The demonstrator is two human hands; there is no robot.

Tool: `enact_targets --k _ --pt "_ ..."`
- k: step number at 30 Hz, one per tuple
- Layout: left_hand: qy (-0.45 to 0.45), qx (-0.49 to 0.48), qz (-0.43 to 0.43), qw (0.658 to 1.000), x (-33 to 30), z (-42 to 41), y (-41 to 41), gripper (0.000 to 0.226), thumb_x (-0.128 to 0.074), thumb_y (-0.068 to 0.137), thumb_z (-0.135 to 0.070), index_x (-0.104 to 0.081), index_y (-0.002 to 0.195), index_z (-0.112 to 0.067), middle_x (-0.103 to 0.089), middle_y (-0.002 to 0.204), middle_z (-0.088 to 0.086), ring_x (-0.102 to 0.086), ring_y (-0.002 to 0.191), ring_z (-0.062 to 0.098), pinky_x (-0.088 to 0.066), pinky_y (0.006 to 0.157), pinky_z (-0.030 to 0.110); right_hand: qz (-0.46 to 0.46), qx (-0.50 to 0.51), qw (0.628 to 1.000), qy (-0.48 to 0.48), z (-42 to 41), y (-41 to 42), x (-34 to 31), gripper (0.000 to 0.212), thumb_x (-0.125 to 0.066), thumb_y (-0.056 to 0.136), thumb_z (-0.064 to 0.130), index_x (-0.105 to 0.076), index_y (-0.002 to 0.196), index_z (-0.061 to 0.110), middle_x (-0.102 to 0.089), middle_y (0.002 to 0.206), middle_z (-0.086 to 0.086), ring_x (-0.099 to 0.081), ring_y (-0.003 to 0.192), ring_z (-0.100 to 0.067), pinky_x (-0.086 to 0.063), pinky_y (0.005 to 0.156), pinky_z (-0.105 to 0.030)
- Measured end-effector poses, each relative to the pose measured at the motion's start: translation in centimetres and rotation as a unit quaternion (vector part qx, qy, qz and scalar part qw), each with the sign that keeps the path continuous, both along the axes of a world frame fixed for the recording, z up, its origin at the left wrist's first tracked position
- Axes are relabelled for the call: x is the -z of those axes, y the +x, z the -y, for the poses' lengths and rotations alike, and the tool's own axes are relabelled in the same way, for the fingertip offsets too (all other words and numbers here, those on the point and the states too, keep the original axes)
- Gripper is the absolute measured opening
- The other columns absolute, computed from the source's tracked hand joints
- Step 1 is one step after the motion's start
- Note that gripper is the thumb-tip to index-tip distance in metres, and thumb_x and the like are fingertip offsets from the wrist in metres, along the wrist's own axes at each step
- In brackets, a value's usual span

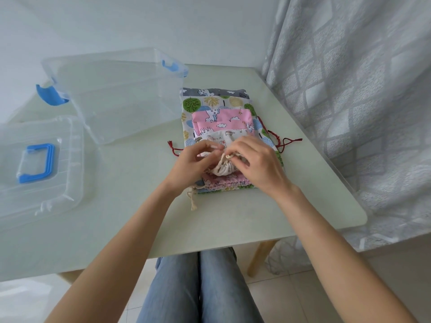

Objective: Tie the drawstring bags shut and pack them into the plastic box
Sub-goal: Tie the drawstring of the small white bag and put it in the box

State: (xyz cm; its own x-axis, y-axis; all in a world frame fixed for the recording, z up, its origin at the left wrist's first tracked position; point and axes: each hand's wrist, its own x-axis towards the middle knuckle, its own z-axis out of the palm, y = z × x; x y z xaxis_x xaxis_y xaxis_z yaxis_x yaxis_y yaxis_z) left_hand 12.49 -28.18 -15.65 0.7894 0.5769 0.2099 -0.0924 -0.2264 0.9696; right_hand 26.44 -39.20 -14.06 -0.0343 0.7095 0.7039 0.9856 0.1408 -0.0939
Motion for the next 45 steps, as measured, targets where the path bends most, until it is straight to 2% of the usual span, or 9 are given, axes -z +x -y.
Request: enact_targets --k 3,6,14,18,24,29,33,39,45 --pt "0.038 0.036 -0.027 0.998 -0.2 -0.1 -0.2 0.025 -0.055 0.091 -0.004 -0.064 0.109 -0.018 -0.069 0.089 -0.017 -0.062 0.078 0.011 -0.052 0.074 0.022 0.02 -0.025 0.999 0.04 0.0 -0.1 0.6 0.004 -0.067 0.084 0.006 -0.07 0.081 0.005 -0.067 0.081 -0.004 -0.062 0.076 -0.021 -0.049 0.074 -0.028" --pt "0.023 0.043 -0.016 0.999 -0.8 0.0 -0.6 0.023 -0.057 0.089 -0.001 -0.065 0.103 -0.018 -0.07 0.079 -0.017 -0.064 0.074 -0.001 -0.048 0.069 0.013 0.009 -0.033 0.997 0.073 -0.1 -0.1 0.8 0.004 -0.069 0.084 0.006 -0.071 0.08 0.005 -0.068 0.08 -0.004 -0.058 0.075 -0.018 -0.046 0.074 -0.024" --pt "0.035 0.007 -0.038 0.999 -1.2 -0.4 -1.0 0.013 -0.067 0.083 -0.006 -0.071 0.086 -0.018 -0.071 0.073 0.0 -0.067 0.064 0.011 -0.055 0.066 0.022 -0.036 -0.051 0.995 0.075 0.2 0.5 1.5 0.009 -0.074 0.08 0.007 -0.07 0.074 0.002 -0.071 0.079 -0.005 -0.066 0.072 -0.022 -0.054 0.067 -0.036" --pt "-0.06 0.026 -0.029 0.997 -1.0 -0.6 -1.5 0.01 -0.065 0.083 0.0 -0.071 0.089 -0.006 -0.072 0.076 0.003 -0.066 0.065 0.014 -0.056 0.071 0.028 -0.091 -0.047 0.992 0.069 0.5 0.1 1.3 0.017 -0.075 0.078 0.014 -0.068 0.071 0.0 -0.073 0.081 -0.004 -0.068 0.075 -0.015 -0.053 0.074 -0.029" --pt "-0.159 -0.035 -0.03 0.986 -1.0 -0.1 -1.7 0.018 -0.059 0.083 0.007 -0.067 0.078 -0.008 -0.068 0.061 -0.006 -0.063 0.056 0.005 -0.052 0.06 0.014 -0.147 -0.025 0.988 0.041 0.9 -0.3 1.7 0.022 -0.074 0.076 0.016 -0.068 0.081 -0.004 -0.072 0.094 -0.007 -0.064 0.089 -0.009 -0.048 0.085 -0.017" --pt "-0.039 -0.144 -0.026 0.988 -0.7 -0.2 -2.2 0.022 -0.067 0.079 0.001 -0.07 0.069 -0.019 -0.066 0.059 -0.006 -0.059 0.057 0.008 -0.05 0.061 0.018 -0.214 -0.013 0.977 0.006 1.5 -0.9 1.8 0.018 -0.073 0.078 0.015 -0.067 0.086 0.0 -0.068 0.108 -0.007 -0.065 0.096 -0.012 -0.05 0.09 -0.029" --pt "-0.06 -0.214 0.004 0.975 -0.6 0.8 -1.9 0.022 -0.066 0.076 0.002 -0.069 0.067 -0.019 -0.066 0.059 -0.008 -0.06 0.06 0.007 -0.05 0.064 0.019 -0.277 0.002 0.96 -0.029 1.9 -1.1 1.6 0.014 -0.069 0.083 0.017 -0.066 0.091 0.005 -0.067 0.112 -0.003 -0.065 0.101 -0.01 -0.051 0.092 -0.038" --pt "-0.099 -0.258 -0.007 0.961 0.2 1.5 -1.6 0.02 -0.068 0.072 0.0 -0.071 0.065 -0.018 -0.068 0.061 -0.004 -0.06 0.061 0.009 -0.049 0.063 0.021 -0.305 -0.013 0.949 -0.072 2.9 -1.5 2.1 0.008 -0.069 0.082 0.009 -0.064 0.078 0.004 -0.064 0.115 0.001 -0.067 0.099 -0.013 -0.052 0.085 -0.02" --pt "0.065 -0.077 -0.059 0.993 -0.1 1.1 -3.2 0.012 -0.068 0.083 -0.013 -0.071 0.086 -0.025 -0.071 0.083 -0.005 -0.066 0.069 0.003 -0.053 0.067 0.017 -0.279 0.048 0.952 -0.113 4.7 -0.7 1.3 0.019 -0.074 0.078 0.021 -0.061 0.091 0.016 -0.064 0.105 0.01 -0.062 0.097 -0.009 -0.048 0.089 -0.026"
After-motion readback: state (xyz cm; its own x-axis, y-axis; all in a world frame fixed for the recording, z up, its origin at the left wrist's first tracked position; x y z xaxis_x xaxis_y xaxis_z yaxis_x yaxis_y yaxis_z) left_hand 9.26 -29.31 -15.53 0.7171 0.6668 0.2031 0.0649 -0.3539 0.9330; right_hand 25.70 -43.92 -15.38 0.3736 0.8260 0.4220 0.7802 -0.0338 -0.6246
